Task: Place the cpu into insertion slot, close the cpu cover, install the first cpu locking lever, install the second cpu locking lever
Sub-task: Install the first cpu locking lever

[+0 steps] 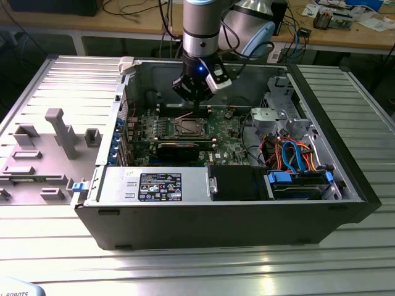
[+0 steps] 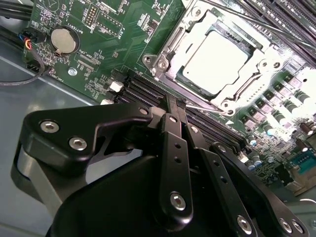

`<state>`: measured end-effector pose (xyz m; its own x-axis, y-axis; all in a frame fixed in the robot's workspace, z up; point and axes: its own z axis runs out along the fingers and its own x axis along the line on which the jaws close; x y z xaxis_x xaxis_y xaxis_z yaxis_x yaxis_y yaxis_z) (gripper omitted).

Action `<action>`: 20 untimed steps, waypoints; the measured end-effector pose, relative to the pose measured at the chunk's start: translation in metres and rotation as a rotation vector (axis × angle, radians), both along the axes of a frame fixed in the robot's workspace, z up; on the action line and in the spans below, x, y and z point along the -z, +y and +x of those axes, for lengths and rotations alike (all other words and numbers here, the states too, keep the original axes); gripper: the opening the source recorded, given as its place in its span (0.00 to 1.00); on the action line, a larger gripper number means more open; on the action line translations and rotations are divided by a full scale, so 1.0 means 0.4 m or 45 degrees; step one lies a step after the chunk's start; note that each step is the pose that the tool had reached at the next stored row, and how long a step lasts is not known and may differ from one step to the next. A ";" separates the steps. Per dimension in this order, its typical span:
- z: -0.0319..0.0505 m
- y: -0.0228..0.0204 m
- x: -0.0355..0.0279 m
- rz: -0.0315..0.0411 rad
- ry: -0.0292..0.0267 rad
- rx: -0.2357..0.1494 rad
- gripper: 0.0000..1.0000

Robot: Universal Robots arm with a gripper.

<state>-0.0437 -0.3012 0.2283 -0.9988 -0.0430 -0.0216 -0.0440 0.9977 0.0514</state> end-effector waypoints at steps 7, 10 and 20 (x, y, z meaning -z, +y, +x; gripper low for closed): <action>-0.028 0.000 0.000 0.0000 -0.0005 0.000 0.11; -0.041 0.000 0.000 0.0002 -0.0007 -0.001 0.11; -0.046 0.000 0.010 0.0001 -0.0022 -0.004 0.11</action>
<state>-0.0620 -0.3012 0.2244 -0.9987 -0.0464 -0.0233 -0.0476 0.9975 0.0514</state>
